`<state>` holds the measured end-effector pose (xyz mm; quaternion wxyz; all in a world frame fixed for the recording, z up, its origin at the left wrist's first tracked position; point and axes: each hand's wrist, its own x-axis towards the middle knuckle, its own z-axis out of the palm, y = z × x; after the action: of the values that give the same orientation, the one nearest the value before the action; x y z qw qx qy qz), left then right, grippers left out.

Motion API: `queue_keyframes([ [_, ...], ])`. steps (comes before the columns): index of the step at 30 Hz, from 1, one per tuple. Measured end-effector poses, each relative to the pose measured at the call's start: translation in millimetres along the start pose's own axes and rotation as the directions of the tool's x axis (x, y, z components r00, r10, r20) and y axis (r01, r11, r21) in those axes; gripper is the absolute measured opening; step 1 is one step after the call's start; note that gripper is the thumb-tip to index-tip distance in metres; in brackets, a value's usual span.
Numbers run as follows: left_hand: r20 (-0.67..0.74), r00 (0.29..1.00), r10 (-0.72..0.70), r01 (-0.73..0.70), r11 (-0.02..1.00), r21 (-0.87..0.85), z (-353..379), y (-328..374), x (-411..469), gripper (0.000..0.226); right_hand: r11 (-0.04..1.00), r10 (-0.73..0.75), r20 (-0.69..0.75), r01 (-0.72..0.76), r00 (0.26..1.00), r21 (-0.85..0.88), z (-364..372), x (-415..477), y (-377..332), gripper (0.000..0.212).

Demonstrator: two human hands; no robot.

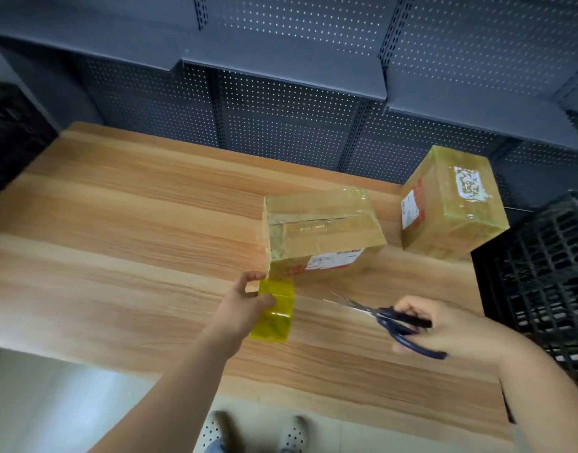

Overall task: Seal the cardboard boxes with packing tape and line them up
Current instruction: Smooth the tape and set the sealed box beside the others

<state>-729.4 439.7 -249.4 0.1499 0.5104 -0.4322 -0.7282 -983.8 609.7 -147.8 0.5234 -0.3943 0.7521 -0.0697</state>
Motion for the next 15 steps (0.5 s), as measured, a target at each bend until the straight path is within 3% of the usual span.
queue_keyframes([
  [5, -0.011, 1.000, -0.008, 0.008, 0.999, -0.043, 5.3, -8.3, -8.4, 0.041, 0.994, -0.064, -0.062, 0.058, 0.996, -0.094, -4.5, 45.6, -22.5, 0.050],
  [15, -0.024, 1.000, 0.001, -0.002, 0.997, -0.074, 8.8, -16.6, -20.9, 0.039, 0.966, -0.101, 0.029, 0.105, 0.994, -0.236, -15.6, 80.0, -44.9, 0.046],
])
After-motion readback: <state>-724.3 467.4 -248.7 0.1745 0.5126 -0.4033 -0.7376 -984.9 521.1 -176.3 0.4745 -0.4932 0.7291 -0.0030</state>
